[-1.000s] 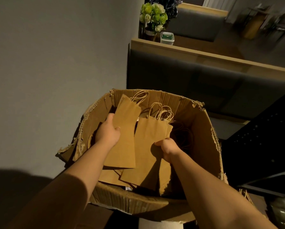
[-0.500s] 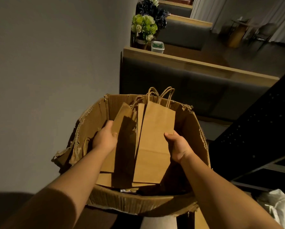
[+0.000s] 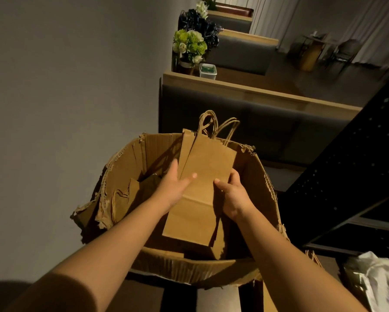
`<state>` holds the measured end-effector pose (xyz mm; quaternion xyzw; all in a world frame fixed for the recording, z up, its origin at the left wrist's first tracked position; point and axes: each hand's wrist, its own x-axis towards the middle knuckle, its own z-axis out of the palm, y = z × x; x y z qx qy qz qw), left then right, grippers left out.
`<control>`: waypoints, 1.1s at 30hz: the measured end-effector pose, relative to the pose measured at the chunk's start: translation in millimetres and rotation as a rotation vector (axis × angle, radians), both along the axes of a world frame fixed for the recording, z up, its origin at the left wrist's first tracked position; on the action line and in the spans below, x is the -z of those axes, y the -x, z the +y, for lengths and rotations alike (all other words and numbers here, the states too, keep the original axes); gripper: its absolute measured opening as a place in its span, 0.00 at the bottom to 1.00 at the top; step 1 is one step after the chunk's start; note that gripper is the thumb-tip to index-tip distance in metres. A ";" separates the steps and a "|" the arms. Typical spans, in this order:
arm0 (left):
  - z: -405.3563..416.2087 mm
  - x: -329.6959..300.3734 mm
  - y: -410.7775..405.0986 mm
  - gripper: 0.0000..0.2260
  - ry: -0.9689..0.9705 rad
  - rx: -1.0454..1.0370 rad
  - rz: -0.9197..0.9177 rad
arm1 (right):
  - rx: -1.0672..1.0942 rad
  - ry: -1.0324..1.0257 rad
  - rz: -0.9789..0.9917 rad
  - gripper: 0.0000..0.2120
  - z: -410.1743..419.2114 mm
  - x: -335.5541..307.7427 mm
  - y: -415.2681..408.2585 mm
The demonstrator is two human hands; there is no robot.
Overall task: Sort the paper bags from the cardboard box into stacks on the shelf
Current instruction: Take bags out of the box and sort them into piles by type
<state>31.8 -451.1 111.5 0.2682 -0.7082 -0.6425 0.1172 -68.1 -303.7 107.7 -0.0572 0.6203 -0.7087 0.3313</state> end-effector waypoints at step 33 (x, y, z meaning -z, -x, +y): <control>8.9 15.8 -9.2 0.33 0.006 -0.082 -0.278 | -0.135 -0.268 0.378 0.20 6.7 19.1 -15.4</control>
